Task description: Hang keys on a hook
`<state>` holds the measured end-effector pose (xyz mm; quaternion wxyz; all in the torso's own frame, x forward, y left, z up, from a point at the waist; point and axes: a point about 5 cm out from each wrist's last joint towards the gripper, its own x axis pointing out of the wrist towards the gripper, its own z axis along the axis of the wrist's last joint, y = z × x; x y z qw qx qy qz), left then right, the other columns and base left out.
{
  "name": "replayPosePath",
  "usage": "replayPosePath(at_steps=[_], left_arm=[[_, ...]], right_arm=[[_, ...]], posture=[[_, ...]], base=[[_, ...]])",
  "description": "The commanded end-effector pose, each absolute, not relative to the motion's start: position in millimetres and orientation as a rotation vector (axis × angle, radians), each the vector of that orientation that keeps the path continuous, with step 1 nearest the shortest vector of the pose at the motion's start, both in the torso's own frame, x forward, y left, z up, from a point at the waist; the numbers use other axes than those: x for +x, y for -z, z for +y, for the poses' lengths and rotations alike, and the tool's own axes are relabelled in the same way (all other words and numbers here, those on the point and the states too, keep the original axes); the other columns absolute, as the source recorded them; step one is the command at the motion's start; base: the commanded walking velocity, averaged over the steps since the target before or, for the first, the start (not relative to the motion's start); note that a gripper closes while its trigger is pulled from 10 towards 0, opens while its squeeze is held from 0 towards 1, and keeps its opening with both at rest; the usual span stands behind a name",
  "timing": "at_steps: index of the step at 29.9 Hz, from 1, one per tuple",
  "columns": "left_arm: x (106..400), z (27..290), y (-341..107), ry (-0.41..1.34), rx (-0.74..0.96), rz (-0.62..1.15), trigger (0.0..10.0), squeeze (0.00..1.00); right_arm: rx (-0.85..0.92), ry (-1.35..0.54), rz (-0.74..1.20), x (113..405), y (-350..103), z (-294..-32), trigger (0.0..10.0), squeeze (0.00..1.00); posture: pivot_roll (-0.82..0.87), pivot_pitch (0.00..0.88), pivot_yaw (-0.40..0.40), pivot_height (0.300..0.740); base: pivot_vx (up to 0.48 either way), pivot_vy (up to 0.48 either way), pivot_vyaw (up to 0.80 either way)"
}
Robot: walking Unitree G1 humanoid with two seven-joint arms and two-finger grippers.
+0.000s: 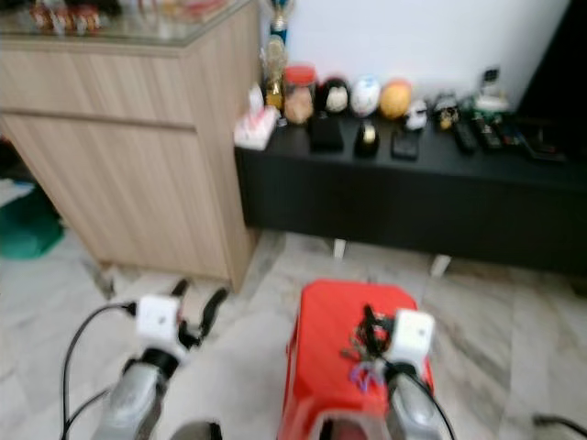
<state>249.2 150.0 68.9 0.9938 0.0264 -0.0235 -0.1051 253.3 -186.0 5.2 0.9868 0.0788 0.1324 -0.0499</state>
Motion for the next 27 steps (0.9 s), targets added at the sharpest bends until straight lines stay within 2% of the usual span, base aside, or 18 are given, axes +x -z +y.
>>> replayPosePath(at_steps=[1,8,14,27], left_arm=[[248.7,152.8,-69.8,0.201,0.058,-0.047,10.0,0.00],[247.7,155.3,-68.4,0.193,0.060,-0.043,10.0,0.00],[247.4,155.4,-67.9,0.194,0.062,-0.038,10.0,0.00],[248.3,155.6,-68.4,0.200,0.063,-0.031,10.0,0.00]], right_arm=[[0.172,0.091,0.261,255.1,-6.3,-179.8,10.0,0.00],[0.181,0.121,0.280,255.9,-4.3,-181.7,10.0,0.00],[0.180,0.153,0.276,257.9,-5.0,-185.8,10.0,0.00],[0.147,0.191,0.415,275.7,0.6,-192.5,10.0,0.00]], posture=[[0.04,0.013,-0.053,0.622],[0.04,0.019,-0.054,0.622],[0.04,0.022,-0.055,0.578],[0.04,0.031,-0.045,0.578]], base=[[0.000,0.000,0.00],[0.000,0.000,0.00],[0.000,0.000,0.00],[0.000,0.000,0.00]])
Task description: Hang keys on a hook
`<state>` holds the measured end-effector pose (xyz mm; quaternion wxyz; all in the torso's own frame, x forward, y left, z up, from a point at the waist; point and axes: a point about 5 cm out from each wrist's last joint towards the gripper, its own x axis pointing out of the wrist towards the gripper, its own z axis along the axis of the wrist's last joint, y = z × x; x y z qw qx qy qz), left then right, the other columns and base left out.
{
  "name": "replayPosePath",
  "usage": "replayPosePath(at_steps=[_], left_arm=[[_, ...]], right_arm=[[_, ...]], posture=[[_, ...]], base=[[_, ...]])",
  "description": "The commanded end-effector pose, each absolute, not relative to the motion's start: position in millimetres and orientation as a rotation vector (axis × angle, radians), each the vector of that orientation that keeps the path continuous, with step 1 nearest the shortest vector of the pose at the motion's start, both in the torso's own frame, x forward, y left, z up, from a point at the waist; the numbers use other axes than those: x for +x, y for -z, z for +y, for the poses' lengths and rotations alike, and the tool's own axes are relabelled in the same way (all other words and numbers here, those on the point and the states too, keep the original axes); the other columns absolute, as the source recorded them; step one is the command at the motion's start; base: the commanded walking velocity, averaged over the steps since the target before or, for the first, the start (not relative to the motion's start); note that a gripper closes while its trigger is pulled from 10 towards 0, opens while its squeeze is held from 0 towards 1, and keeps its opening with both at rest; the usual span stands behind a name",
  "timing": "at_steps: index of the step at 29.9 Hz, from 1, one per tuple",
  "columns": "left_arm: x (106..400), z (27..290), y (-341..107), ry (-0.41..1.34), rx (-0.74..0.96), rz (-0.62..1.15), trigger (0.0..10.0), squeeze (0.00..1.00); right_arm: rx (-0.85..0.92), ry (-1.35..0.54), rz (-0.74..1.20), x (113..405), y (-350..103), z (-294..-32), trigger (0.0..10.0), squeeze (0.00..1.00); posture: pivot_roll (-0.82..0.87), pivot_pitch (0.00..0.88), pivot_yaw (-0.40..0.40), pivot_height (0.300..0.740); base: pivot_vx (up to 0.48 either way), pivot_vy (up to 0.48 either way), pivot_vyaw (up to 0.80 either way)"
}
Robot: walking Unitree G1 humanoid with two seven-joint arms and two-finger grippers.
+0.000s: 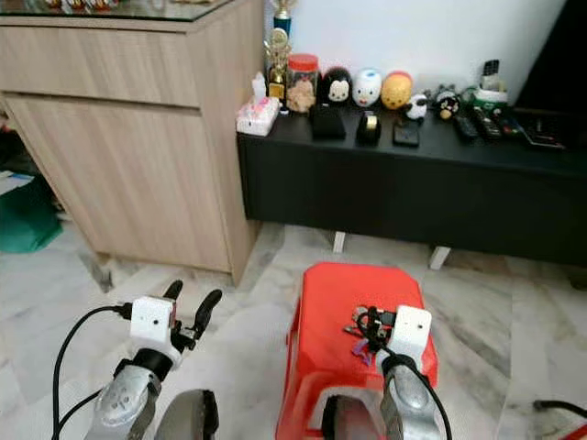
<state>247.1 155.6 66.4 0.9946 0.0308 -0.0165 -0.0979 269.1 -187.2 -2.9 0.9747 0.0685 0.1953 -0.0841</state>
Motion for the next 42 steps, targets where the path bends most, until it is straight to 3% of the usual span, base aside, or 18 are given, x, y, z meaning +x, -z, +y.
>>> replayPosePath(at_steps=[1,5,11,38,39,40,41,42], left_arm=[[248.3,155.6,-68.4,0.200,0.062,-0.031,10.0,0.00],[248.8,155.8,-68.7,0.204,0.065,-0.030,10.0,0.00],[249.3,156.9,-69.6,0.202,0.070,-0.031,10.0,0.00],[232.8,160.7,-69.8,0.205,0.087,-0.005,10.0,0.00],[232.2,160.8,-69.8,0.204,0.087,-0.003,10.0,0.00],[231.9,160.9,-69.8,0.204,0.087,-0.002,10.0,0.00],[231.5,161.3,-69.8,0.202,0.087,0.000,10.0,0.00],[231.3,161.5,-69.6,0.202,0.087,0.000,10.0,0.00]], right_arm=[[0.151,0.193,0.417,276.7,0.4,-192.8,10.0,0.00],[0.164,0.181,0.406,295.9,-11.7,-195.1,10.0,0.00],[0.207,0.193,0.507,301.8,-8.1,-195.5,10.0,0.00],[0.251,0.091,0.650,301.2,2.9,-178.5,10.0,0.00],[0.252,0.091,0.651,301.1,3.1,-178.6,3.1,0.00],[0.253,0.091,0.652,301.1,3.1,-178.6,3.1,0.00],[0.252,0.091,0.651,301.1,3.1,-178.8,0.8,0.00],[0.252,0.091,0.651,301.1,3.1,-178.8,0.0,0.00]], posture=[[0.04,0.031,-0.045,0.578],[0.05,0.033,-0.037,0.578],[0.05,0.037,-0.031,0.578],[0.08,0.104,-0.014,0.578],[0.08,0.106,-0.014,0.578],[0.08,0.107,-0.014,0.578],[0.08,0.107,-0.014,0.578],[0.08,0.107,-0.014,0.578]], base=[[0.000,0.000,0.00],[0.000,0.000,0.00],[0.000,0.000,0.00],[0.000,0.000,0.00],[0.000,0.000,0.00],[0.000,0.000,0.00],[0.000,0.000,0.00],[0.000,0.000,0.00]])
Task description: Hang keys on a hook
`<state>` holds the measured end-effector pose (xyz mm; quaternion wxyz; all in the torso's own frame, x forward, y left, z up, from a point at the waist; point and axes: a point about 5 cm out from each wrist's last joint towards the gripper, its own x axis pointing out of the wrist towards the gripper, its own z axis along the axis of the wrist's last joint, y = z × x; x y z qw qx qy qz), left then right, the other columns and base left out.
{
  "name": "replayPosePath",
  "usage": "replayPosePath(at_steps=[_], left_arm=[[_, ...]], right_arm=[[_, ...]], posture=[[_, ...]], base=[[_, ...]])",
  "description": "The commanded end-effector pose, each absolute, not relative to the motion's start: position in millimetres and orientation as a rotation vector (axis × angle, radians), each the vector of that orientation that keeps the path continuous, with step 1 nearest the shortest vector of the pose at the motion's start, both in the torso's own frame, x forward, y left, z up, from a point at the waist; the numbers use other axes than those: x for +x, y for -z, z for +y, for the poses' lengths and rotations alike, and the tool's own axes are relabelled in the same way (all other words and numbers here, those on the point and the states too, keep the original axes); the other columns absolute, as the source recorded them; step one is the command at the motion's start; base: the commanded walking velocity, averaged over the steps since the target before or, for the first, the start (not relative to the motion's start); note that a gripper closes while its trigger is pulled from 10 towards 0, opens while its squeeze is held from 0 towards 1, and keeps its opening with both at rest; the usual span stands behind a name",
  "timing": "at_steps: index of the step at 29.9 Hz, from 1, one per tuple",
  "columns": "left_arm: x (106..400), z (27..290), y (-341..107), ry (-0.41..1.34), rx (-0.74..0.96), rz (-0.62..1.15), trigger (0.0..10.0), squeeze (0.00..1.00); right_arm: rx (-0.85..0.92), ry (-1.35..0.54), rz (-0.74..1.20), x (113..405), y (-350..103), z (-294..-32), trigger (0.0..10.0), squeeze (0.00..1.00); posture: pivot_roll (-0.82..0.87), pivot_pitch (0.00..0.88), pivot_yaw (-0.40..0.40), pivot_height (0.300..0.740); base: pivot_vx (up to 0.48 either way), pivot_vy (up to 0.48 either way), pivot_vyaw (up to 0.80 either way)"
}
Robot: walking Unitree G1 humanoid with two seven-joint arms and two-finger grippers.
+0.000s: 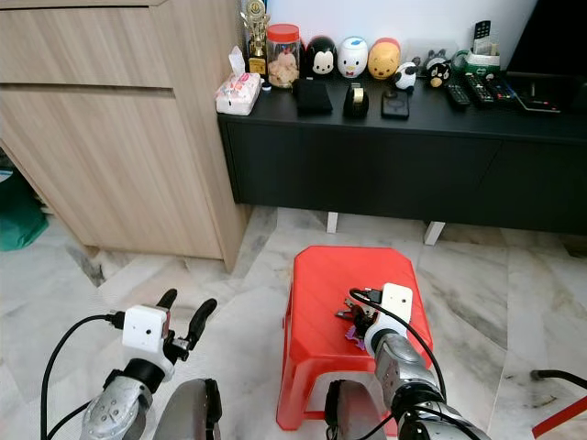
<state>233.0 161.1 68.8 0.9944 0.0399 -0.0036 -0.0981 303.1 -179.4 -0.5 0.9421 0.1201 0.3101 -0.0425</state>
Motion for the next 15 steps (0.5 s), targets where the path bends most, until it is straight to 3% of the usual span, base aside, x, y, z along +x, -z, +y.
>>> replayPosePath(at_steps=[1,15], left_arm=[[231.2,161.6,-69.6,0.201,0.087,0.002,10.0,0.00],[235.0,163.3,-69.6,0.197,0.096,0.011,10.0,0.00]], right_arm=[[0.253,0.091,0.651,301.1,3.0,-178.8,0.0,0.00],[0.255,0.098,0.644,303.1,0.9,-180.9,0.0,0.00]], posture=[[0.08,0.107,-0.014,0.578],[0.08,0.097,-0.014,0.578]], base=[[0.000,0.000,0.00],[0.000,0.000,0.00]])
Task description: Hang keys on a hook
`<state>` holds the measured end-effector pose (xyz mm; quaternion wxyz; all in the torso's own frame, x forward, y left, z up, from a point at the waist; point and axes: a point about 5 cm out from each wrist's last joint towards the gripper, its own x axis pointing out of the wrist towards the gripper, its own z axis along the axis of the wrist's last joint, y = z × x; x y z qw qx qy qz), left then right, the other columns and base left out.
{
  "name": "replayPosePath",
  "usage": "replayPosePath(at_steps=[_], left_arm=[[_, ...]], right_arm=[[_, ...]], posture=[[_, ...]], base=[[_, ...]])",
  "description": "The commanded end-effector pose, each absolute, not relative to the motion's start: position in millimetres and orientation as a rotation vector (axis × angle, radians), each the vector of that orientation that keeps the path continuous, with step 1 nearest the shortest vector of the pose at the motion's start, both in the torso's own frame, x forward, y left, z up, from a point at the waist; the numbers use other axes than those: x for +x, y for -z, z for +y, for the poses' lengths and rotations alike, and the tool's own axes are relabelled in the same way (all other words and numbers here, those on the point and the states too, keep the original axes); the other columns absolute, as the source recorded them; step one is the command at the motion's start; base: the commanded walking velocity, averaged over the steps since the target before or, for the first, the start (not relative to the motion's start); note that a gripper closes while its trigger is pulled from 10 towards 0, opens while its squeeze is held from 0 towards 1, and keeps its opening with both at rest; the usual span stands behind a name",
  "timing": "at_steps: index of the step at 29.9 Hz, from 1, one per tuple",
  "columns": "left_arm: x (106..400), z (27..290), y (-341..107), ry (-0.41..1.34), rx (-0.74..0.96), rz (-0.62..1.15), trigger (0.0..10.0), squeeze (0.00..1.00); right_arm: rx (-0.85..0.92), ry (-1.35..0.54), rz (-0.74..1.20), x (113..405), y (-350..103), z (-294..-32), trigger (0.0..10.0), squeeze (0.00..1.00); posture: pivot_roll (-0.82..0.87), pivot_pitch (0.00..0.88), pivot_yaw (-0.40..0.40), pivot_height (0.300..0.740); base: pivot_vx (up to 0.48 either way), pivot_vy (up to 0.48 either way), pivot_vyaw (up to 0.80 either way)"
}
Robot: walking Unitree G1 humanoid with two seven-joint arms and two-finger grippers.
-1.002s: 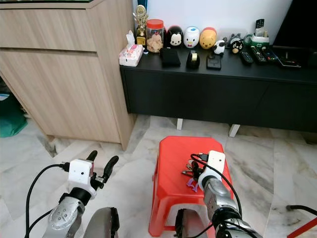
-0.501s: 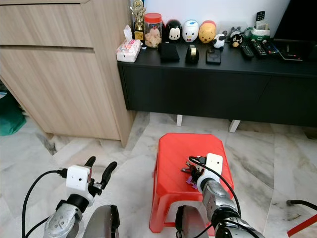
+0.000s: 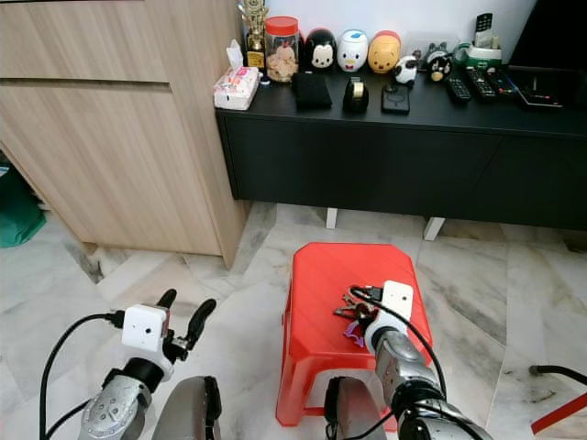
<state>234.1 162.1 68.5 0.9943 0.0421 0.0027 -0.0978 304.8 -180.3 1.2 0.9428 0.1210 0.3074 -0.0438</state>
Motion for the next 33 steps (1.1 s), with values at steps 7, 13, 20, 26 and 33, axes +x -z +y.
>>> replayPosePath(at_steps=[7,13,20,26,33], left_arm=[[237.0,163.6,-69.6,0.191,0.096,0.009,10.0,0.00],[239.6,162.6,-69.9,0.191,0.094,0.005,10.0,0.00],[242.4,163.6,-70.5,0.184,0.095,-0.001,10.0,0.00],[244.1,162.2,-69.6,0.184,0.090,-0.001,10.0,0.00],[247.1,161.2,-69.2,0.176,0.082,-0.006,10.0,0.00]], right_arm=[[0.252,0.098,0.623,307.7,-4.0,-180.8,0.0,0.00],[0.255,0.097,0.610,311.0,-7.6,-182.1,0.0,0.00],[0.309,0.058,0.481,324.1,-24.5,-175.6,0.0,0.00],[0.333,0.007,0.397,328.2,-33.0,-168.0,0.0,0.00],[0.334,-0.028,0.270,326.3,-43.1,-169.9,0.0,0.00]], posture=[[0.08,0.091,-0.016,0.578],[0.08,0.081,-0.019,0.578],[0.07,0.073,-0.023,0.578],[0.06,0.067,-0.024,0.578],[0.05,0.055,-0.031,0.578]], base=[[0.000,0.000,0.00],[0.000,0.000,0.00],[0.000,0.000,0.00],[0.000,0.000,0.00],[0.000,0.000,0.00]])
